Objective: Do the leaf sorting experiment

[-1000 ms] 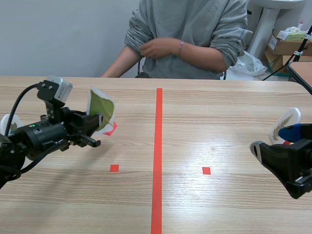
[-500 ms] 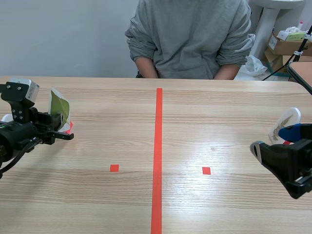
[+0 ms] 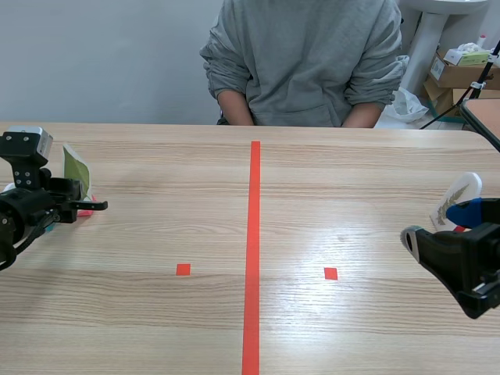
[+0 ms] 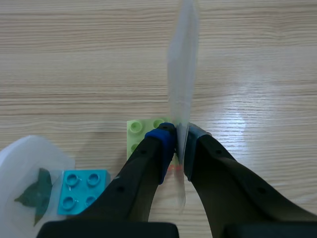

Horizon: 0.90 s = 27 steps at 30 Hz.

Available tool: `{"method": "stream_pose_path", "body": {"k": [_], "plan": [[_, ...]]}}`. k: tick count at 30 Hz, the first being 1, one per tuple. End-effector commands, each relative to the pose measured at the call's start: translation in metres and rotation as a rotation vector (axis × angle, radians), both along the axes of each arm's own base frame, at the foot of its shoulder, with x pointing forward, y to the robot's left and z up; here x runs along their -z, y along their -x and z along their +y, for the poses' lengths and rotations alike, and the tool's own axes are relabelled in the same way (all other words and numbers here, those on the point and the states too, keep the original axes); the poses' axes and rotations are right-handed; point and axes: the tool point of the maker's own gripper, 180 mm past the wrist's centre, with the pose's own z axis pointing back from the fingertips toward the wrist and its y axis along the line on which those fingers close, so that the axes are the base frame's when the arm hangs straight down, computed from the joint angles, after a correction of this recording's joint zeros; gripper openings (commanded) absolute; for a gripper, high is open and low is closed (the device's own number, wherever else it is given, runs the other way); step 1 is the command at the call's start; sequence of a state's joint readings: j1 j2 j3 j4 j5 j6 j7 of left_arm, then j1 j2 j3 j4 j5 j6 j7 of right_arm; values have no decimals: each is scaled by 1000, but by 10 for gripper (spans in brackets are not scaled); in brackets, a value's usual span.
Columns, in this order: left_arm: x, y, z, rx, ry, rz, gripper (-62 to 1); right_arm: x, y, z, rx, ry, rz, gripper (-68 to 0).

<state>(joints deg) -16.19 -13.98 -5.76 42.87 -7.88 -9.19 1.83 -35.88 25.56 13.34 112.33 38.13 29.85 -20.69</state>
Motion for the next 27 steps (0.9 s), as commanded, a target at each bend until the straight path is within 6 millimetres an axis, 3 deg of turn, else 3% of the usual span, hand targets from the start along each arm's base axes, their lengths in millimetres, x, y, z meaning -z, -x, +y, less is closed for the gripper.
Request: {"method": "stream_pose_path", "body": {"k": [1,7,24,27], "plan": [[-17,-10,6,-15,-11,-55,-567,-8,-5,1,-9,-2,-28,-264],[-9,-11,15,-43,-44,-35,-567,-8,-5,1,-9,-2,-28,-264],[-5,-10,15,-33,-63,-24,-566,-8,-5,1,-9,-2,-28,-264],[-6,-10,15,-33,-63,-24,-492,-8,-5,1,-9,-2,-28,-264]]}}
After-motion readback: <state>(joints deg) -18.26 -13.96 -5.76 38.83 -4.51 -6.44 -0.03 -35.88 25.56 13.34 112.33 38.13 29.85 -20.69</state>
